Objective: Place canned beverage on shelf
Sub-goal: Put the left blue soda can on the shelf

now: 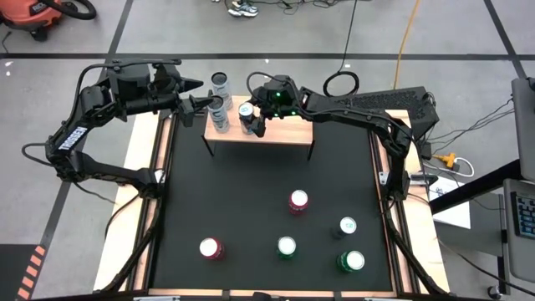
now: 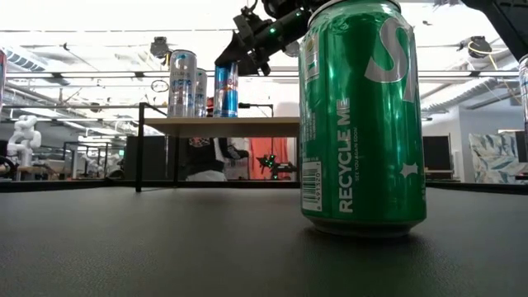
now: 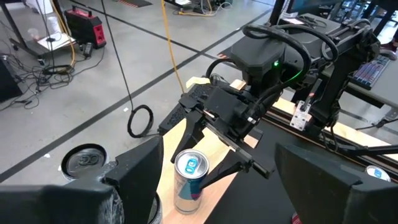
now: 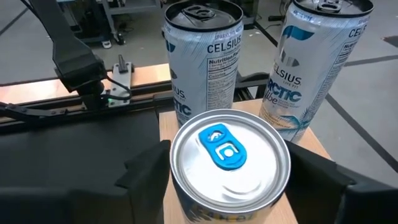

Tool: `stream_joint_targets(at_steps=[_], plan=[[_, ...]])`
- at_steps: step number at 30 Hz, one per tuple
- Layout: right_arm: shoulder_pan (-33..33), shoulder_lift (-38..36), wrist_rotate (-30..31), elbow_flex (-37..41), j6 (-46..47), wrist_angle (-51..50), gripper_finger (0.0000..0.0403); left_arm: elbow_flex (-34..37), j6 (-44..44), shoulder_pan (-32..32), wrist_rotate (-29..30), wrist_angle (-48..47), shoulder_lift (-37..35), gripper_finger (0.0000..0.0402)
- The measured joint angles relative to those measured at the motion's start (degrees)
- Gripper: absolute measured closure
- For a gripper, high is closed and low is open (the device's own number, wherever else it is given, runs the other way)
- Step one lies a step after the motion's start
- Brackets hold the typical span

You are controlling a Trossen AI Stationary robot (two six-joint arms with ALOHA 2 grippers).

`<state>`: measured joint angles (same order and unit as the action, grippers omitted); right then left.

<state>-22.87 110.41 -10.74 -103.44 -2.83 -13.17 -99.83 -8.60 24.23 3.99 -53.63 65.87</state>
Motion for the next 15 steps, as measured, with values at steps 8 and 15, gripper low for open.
stream_joint_targets(at_steps=[8, 15], plan=[[0.0, 0.0, 0.0, 0.0, -1.1, 0.0, 0.0175, 0.0, 0.5, 0.0, 0.8, 0.0, 0.0, 0.0091], [0.0, 0.0, 0.0, 0.0, -1.2, 0.0, 0.0178, 0.0, 0.5, 0.0, 0.8, 0.0, 0.0, 0.0091]])
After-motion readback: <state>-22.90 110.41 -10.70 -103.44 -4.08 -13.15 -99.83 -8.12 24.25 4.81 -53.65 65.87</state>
